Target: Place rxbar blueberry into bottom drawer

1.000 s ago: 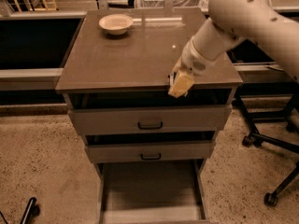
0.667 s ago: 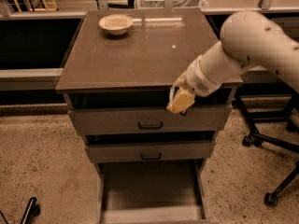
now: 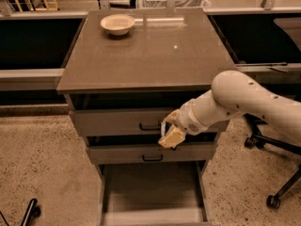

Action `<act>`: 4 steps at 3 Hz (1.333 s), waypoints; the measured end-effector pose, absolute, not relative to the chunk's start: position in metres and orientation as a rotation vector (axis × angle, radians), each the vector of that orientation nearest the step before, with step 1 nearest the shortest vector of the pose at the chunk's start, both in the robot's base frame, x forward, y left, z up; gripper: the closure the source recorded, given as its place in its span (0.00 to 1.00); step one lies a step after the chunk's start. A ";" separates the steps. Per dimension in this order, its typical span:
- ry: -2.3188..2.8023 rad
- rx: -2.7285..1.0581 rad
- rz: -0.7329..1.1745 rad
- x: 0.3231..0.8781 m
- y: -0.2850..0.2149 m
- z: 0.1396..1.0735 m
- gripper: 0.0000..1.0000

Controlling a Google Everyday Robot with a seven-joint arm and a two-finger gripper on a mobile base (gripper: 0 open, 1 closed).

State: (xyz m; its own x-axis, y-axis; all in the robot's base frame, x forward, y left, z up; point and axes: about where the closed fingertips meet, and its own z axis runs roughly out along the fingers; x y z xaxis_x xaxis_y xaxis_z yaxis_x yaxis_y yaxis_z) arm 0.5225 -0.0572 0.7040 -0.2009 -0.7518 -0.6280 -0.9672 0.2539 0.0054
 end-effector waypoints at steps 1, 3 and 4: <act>2.018 -1.572 0.578 0.521 -0.056 0.694 1.00; 1.823 -1.358 0.730 0.520 -0.065 0.651 1.00; 1.731 -1.217 0.790 0.508 -0.106 0.612 1.00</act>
Offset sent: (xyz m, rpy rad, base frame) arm 0.0078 -0.0536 -0.0818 0.4039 -0.1956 0.0385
